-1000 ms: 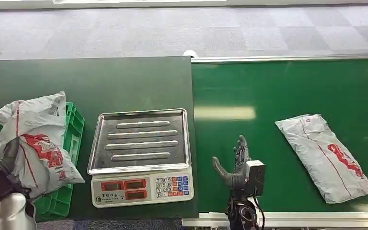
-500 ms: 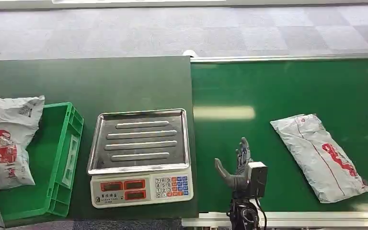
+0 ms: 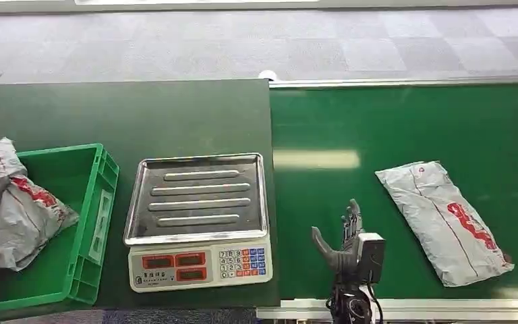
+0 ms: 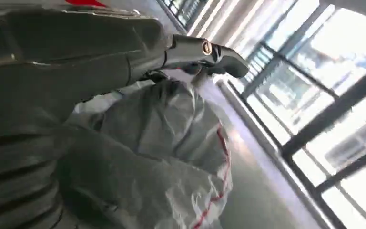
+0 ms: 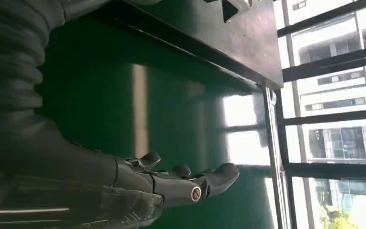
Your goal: Moved the parcel from conveyor to table for the left to box.
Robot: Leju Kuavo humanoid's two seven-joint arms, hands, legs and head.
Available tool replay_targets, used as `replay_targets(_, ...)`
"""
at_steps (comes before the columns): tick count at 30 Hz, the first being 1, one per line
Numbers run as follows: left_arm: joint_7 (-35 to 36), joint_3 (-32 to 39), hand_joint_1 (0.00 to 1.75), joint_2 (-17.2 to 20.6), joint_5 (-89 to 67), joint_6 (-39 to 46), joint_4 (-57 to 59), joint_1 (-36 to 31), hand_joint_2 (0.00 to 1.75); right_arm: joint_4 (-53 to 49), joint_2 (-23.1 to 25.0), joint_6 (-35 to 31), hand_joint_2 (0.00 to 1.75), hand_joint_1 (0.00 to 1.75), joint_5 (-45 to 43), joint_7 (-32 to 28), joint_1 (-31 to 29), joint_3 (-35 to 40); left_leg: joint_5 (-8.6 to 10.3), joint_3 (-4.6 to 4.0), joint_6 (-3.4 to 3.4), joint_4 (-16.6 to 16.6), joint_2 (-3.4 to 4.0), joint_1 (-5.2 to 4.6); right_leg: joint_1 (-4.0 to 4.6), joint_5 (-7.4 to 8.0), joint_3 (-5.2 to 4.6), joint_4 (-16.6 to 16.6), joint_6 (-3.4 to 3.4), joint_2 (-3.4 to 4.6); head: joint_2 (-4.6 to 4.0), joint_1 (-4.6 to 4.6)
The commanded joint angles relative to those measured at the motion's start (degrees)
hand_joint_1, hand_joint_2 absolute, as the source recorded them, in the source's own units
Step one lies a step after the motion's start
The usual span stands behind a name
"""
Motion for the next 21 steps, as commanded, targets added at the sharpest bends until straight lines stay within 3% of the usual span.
replay_targets(1, 0.76, -11.50, 0.00, 3.58, -6.34, -14.30, 3.12, 2.53, 1.75, 3.31, -2.40, 0.29, 1.75, 0.00, 1.58, -0.17, -2.33, -4.11, 0.03, 0.11, 0.05, -0.12, 0.03, -0.01, -0.01, 0.03, 0.11, -0.11, 0.00, 0.06, 0.00, -0.02)
replay_targets(3, 0.61, -11.05, 0.00, 4.18, -6.26, -15.80, 1.72, 3.51, 1.75, 3.67, -2.50, 0.31, 1.75, 0.00, 1.64, -0.17, -2.78, -4.39, 0.00, 0.18, 0.05, -0.15, 0.25, -0.02, -0.01, 0.04, 0.14, -0.13, -0.02, 0.25, 0.00, 0.00)
replay_targets(7, -4.61, -10.15, 0.00, 7.97, 0.33, -27.92, -3.06, 3.09, 1.75, 5.81, -3.04, 0.32, 1.75, 0.00, 1.74, -0.44, -4.71, -5.42, -0.03, 0.03, 0.01, 0.00, 0.23, 0.04, 0.05, 0.03, 0.00, -0.04, -0.03, 0.24, 0.00, 0.00)
replay_targets(13, -7.08, -7.03, 0.00, 11.80, 11.73, -42.27, -12.64, 1.32, 1.75, 6.50, -3.11, 0.57, 1.75, 0.00, 2.07, -0.47, -6.26, -6.04, -0.02, -0.05, 0.02, 0.06, 0.18, 0.12, 0.13, 0.04, -0.04, -0.02, -0.04, 0.20, 0.00, 0.00)
replay_targets(15, -7.55, -6.71, 0.00, 11.23, 16.16, -46.59, -12.82, -2.28, 1.75, 6.59, -3.05, 0.60, 1.75, 0.00, 2.09, -0.47, -6.64, -6.14, -0.01, -0.08, 0.01, 0.07, 0.09, 0.13, 0.14, 0.03, -0.01, -0.02, -0.04, 0.10, 0.00, 0.02)
replay_targets(17, -6.62, -4.33, 0.00, 6.16, 23.75, -47.79, -11.56, -7.56, 1.75, 6.35, -2.84, 0.49, 1.75, 0.00, 2.21, -0.52, -6.72, -6.30, 0.01, -0.06, 0.02, 0.04, 0.02, 0.11, 0.12, 0.02, 0.00, -0.02, -0.04, 0.04, 0.00, 0.00)
replay_targets(21, -6.12, -4.04, 0.00, 0.68, 32.62, -38.54, -16.72, -3.47, 1.75, 6.71, -2.79, 0.58, 1.75, 0.00, 2.63, -0.50, -7.13, -6.25, 0.11, 0.06, 0.05, -0.09, -0.28, 0.04, 0.05, 0.03, 0.18, -0.15, -0.01, -0.25, 0.00, 0.00)
